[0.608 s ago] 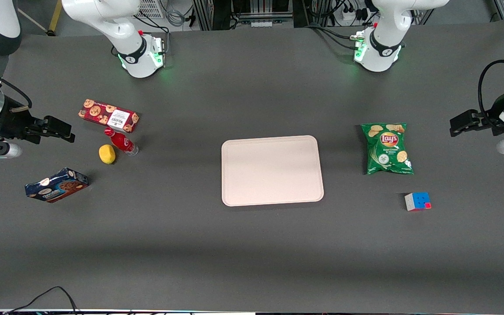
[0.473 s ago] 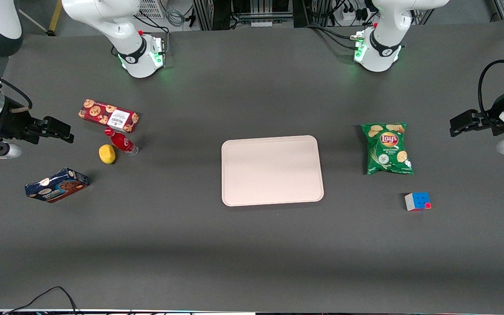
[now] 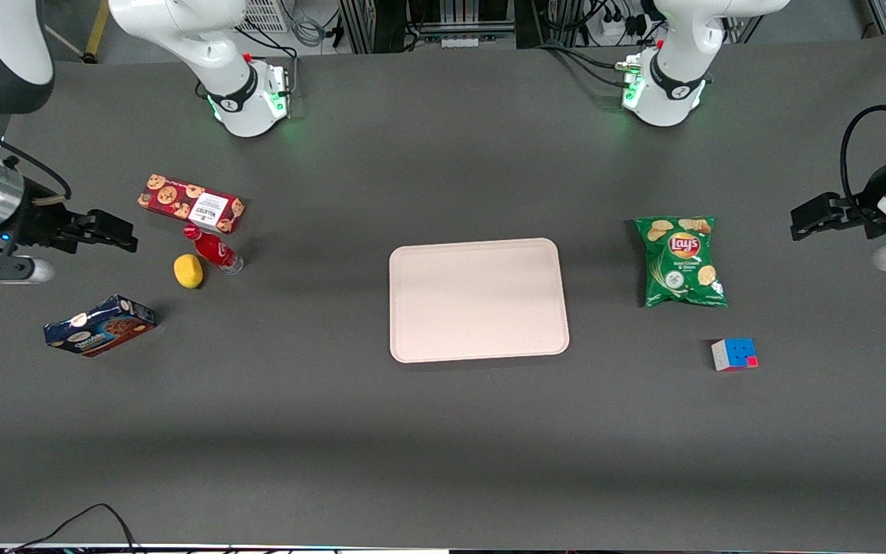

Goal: Place coke bottle on tray
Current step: 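Move the right gripper down over the red Coca-Cola bottle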

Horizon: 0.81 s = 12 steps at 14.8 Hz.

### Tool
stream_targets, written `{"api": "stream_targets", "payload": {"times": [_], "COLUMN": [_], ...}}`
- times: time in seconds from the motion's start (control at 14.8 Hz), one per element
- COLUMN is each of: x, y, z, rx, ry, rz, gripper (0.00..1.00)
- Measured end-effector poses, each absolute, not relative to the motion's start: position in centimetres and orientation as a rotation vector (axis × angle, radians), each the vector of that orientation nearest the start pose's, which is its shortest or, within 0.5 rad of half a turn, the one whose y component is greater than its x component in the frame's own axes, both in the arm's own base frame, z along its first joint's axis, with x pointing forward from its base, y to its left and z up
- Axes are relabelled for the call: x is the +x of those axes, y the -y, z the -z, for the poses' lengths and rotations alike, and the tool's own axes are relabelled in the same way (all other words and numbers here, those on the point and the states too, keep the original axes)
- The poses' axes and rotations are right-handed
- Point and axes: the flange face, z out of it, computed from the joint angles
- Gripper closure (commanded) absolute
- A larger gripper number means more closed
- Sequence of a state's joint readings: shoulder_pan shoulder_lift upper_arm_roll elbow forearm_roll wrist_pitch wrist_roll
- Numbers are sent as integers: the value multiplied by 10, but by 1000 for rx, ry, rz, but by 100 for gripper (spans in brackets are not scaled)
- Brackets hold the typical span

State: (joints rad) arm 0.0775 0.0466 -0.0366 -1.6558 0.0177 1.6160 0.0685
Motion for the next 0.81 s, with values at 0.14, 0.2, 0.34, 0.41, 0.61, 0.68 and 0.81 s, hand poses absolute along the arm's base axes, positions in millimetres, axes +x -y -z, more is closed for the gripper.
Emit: {"api": "stream_targets", "payload": {"times": [0.14,0.2,0.34,0.41,0.61,0.68,0.81], "x": [555,543,511,496,459,448,432], "y": [-31,-34,-37,-38,-44,-44,-42], "z": [-532,-515,-484,-471,-429,-413,-387], "rx": [-3127,-3127,-3129,-3130,-3145,-3153,-3159], "ry": [-30,-21,-5,1,39,52,63], "rz": [-99,-80,-77,-72,-29,-19,-10], "gripper": [0,0,0,0,0,0,0]}}
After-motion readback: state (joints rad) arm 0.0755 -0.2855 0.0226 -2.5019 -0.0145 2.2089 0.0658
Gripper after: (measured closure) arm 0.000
